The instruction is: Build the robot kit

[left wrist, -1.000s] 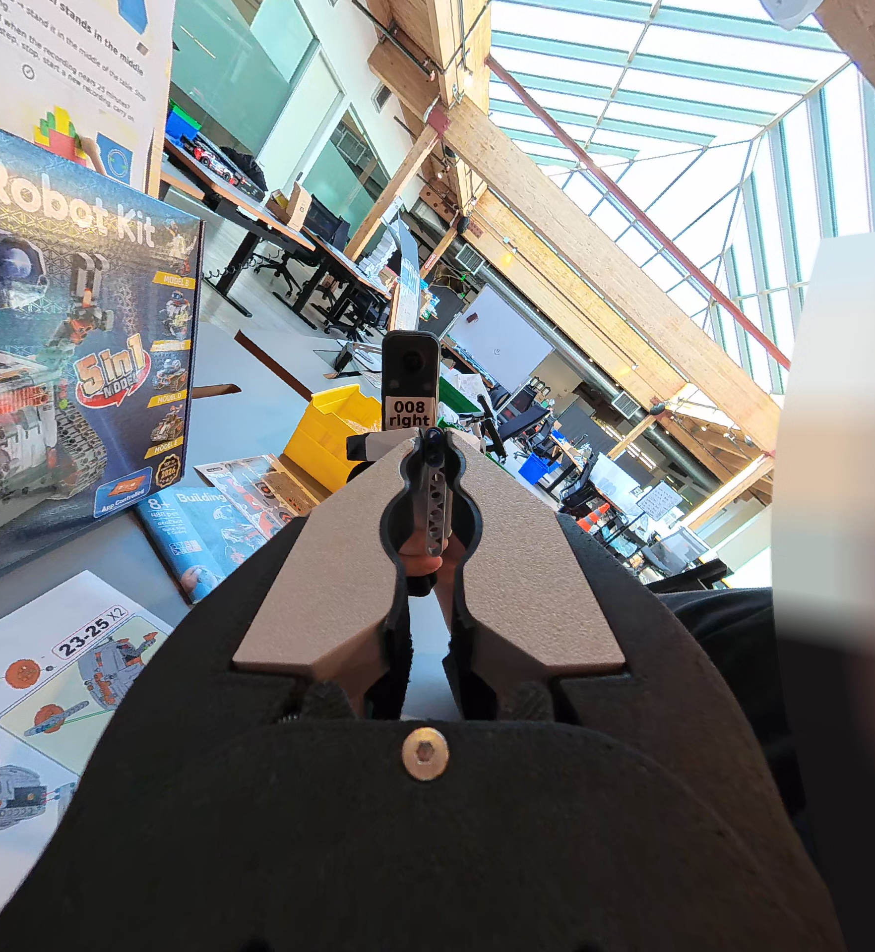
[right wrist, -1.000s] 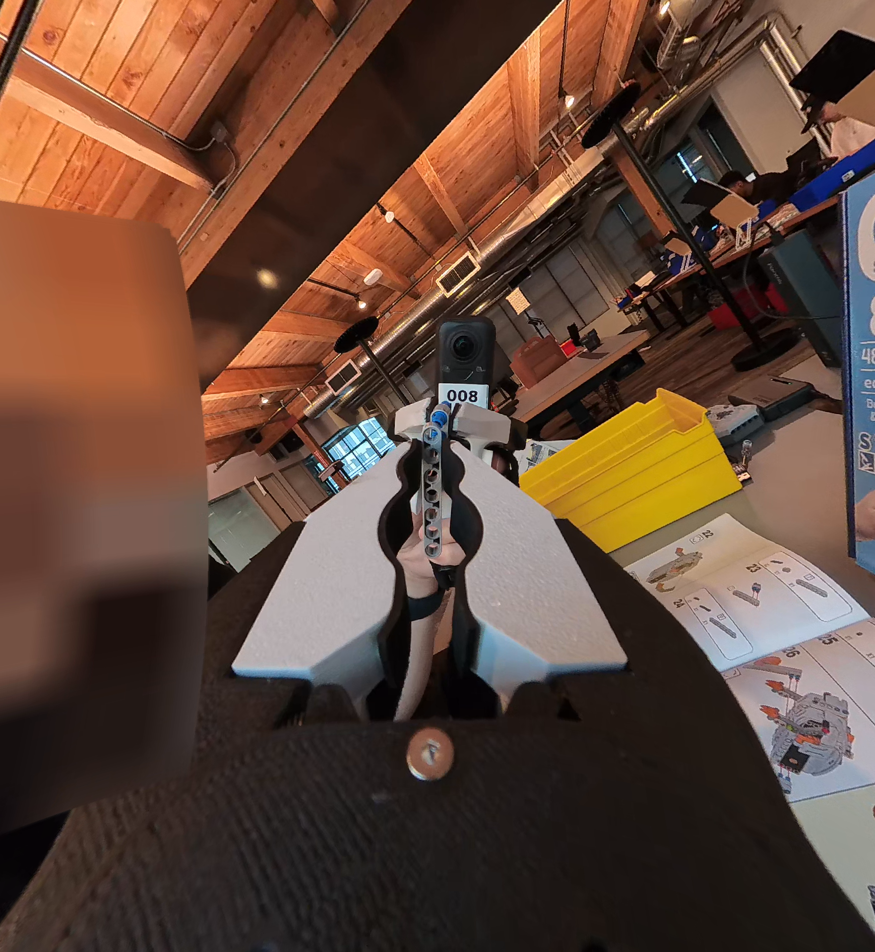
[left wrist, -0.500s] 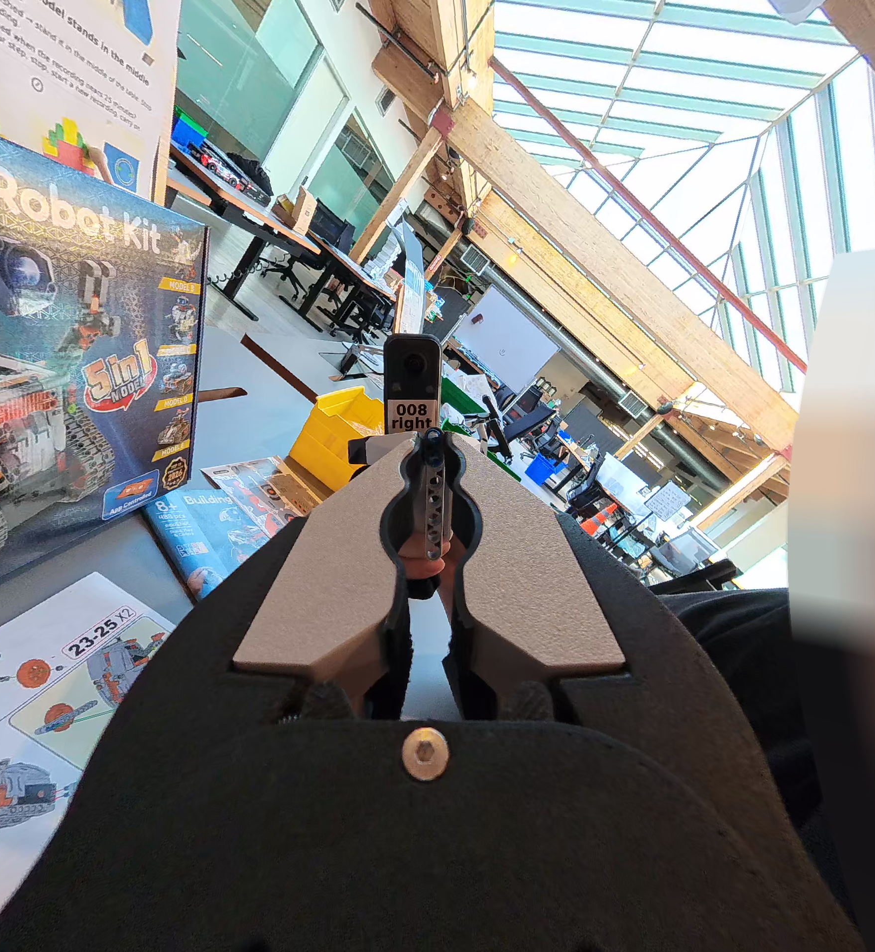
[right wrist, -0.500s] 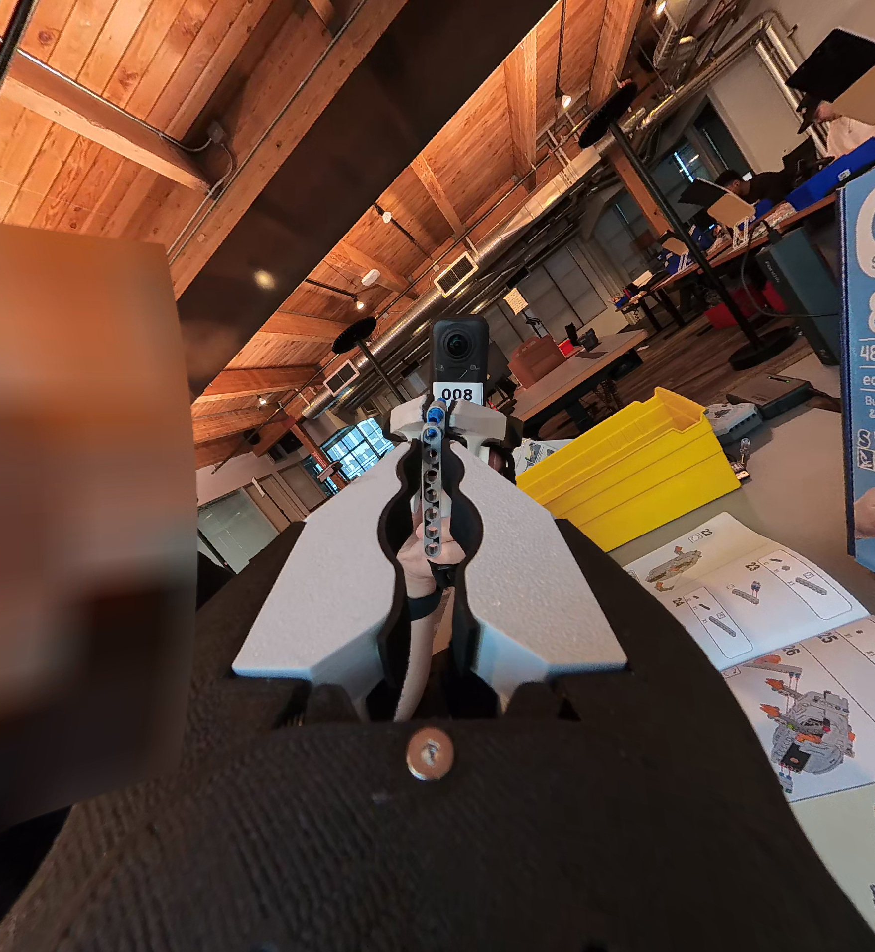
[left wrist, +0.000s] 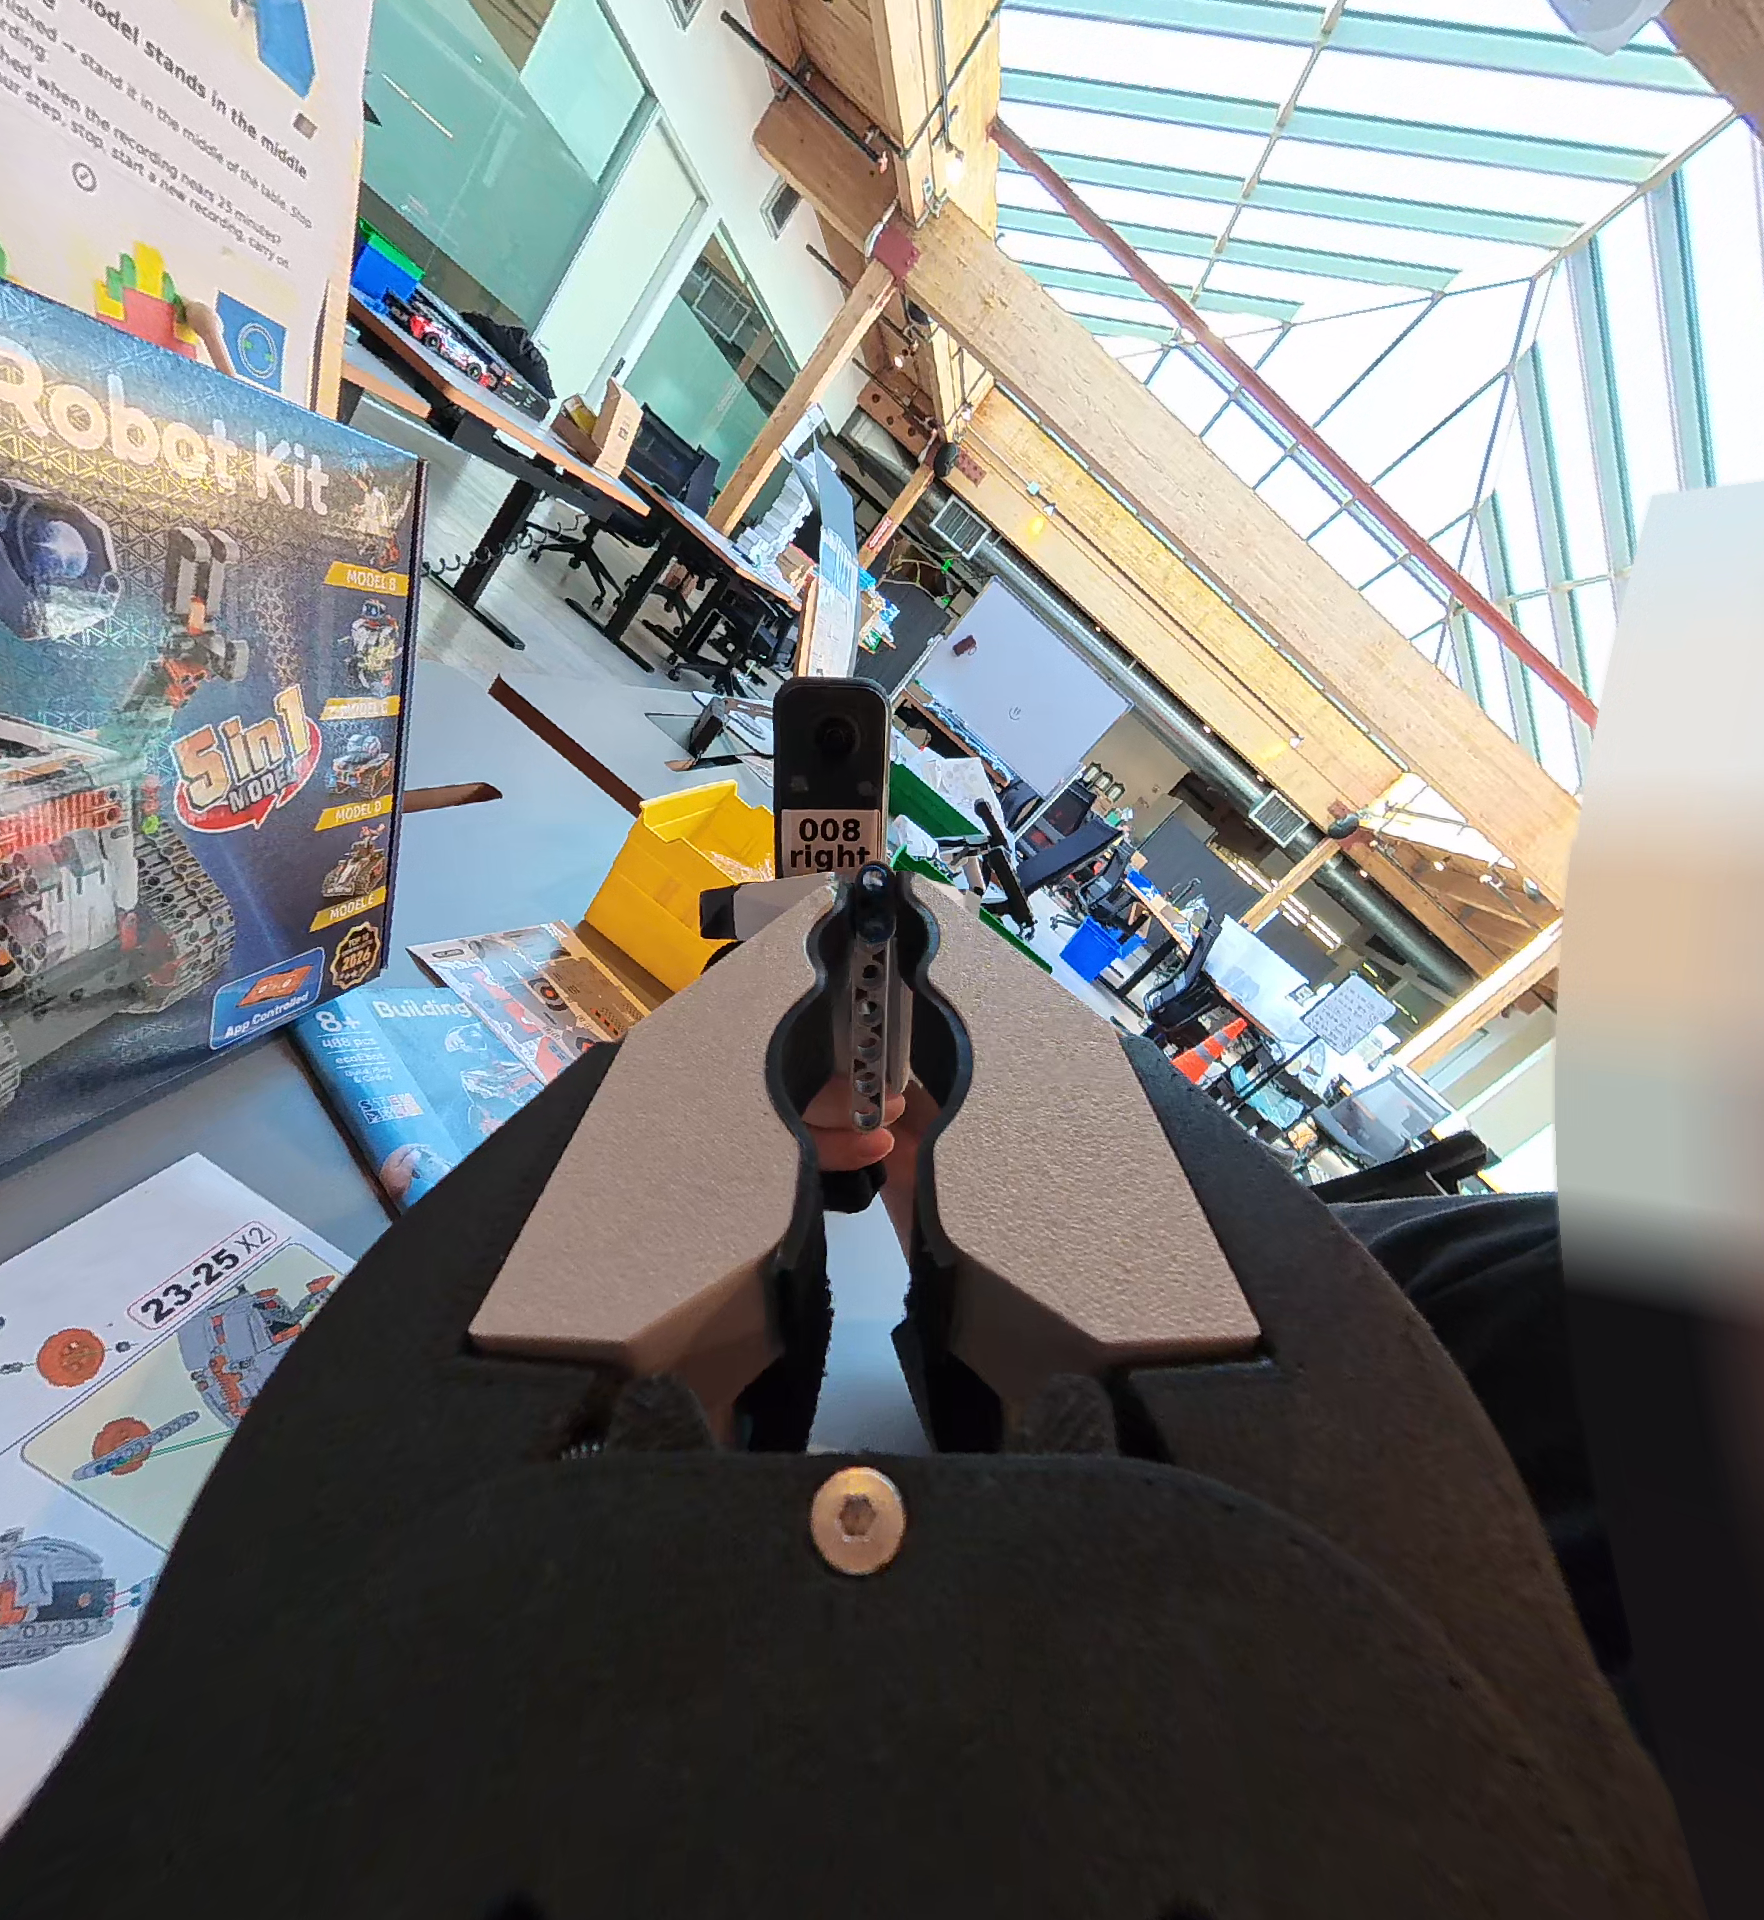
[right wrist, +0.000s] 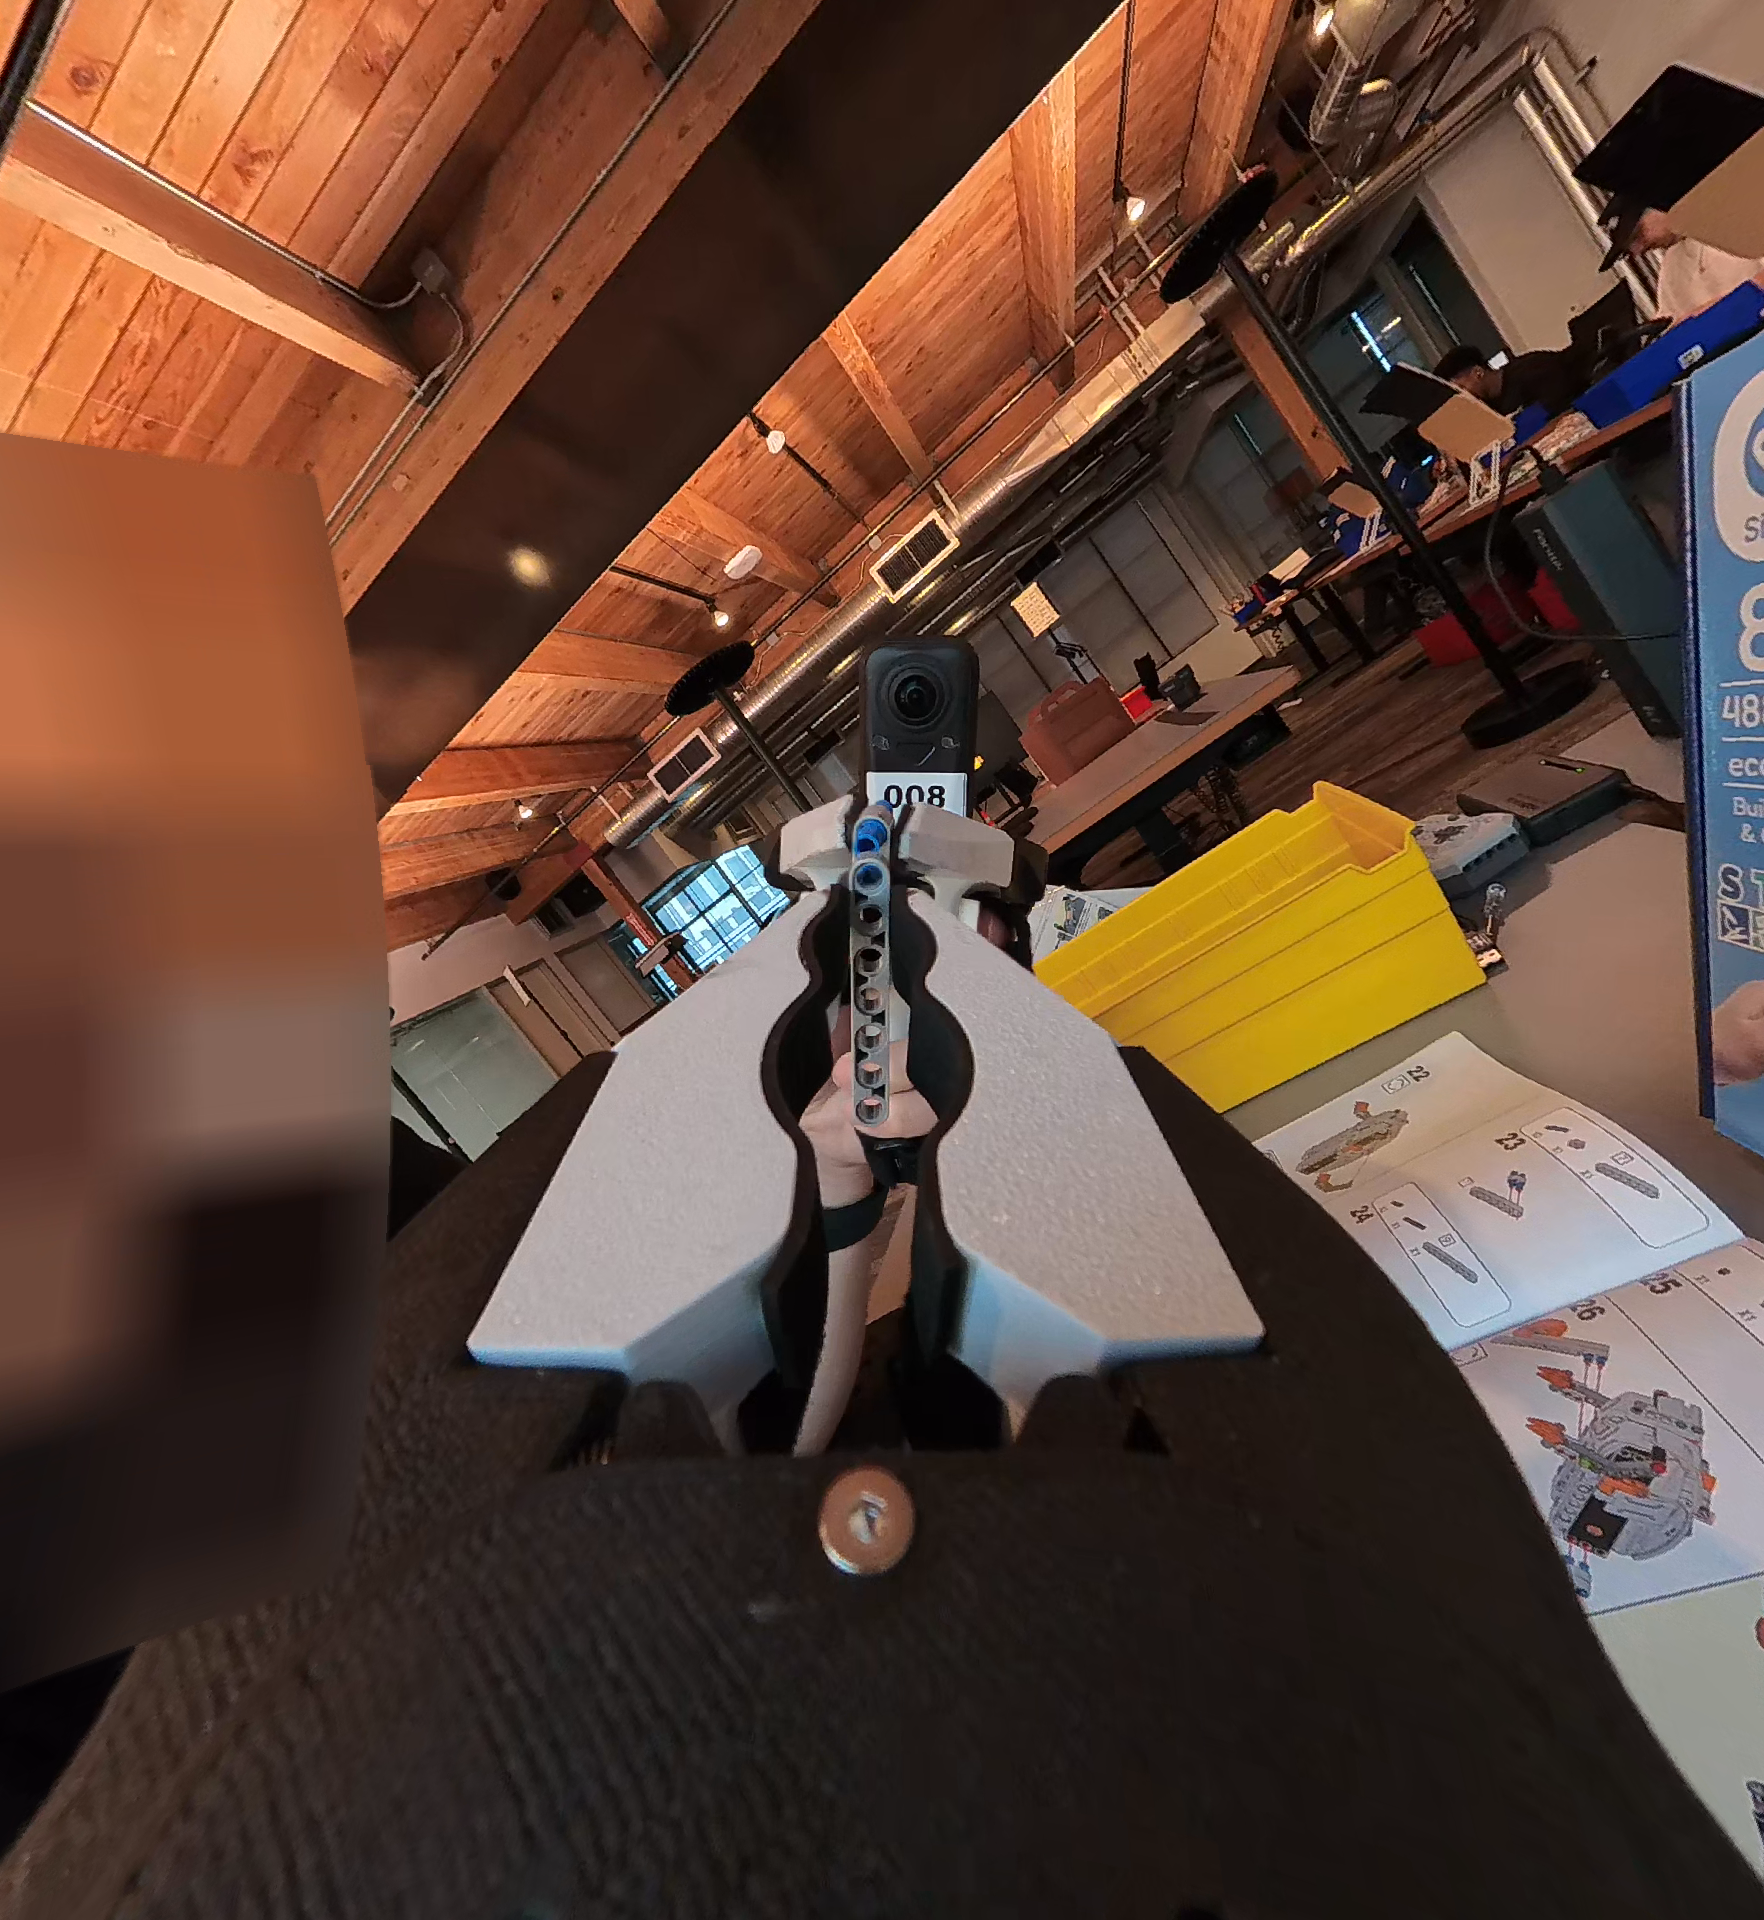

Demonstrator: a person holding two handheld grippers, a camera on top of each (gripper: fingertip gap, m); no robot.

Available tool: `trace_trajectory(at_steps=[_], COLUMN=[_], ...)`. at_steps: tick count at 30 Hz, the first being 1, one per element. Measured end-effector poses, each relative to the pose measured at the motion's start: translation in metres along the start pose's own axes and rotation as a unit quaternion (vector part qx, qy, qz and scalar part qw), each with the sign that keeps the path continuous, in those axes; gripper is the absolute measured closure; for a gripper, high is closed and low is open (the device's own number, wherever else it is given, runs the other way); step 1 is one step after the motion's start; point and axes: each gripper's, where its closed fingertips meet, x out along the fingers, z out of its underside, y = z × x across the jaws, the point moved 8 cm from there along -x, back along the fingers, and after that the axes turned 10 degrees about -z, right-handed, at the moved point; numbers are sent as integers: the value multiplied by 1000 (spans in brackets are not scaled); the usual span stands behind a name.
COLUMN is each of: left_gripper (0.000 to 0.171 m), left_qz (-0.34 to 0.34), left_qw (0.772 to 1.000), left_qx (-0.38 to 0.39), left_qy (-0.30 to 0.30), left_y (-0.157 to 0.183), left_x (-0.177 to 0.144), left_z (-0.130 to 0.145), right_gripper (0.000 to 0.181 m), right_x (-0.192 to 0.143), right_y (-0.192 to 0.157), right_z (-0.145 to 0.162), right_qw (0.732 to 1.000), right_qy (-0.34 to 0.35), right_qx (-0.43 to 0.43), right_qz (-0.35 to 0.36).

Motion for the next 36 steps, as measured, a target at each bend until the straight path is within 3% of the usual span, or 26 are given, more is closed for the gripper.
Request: trace_trajectory(at_steps=[36], left_gripper=[167], left_qz=[-24], left_qw=[999], left_qx=[25], left_qy=[-3], left_y=[0], left_x=[2], left_z=[2], right_gripper=[176], right_x=[-2], right_y=[2], right_z=[-1], right_qw=[1000], right_qy=[17], right_qx=[9], right_qz=[6])
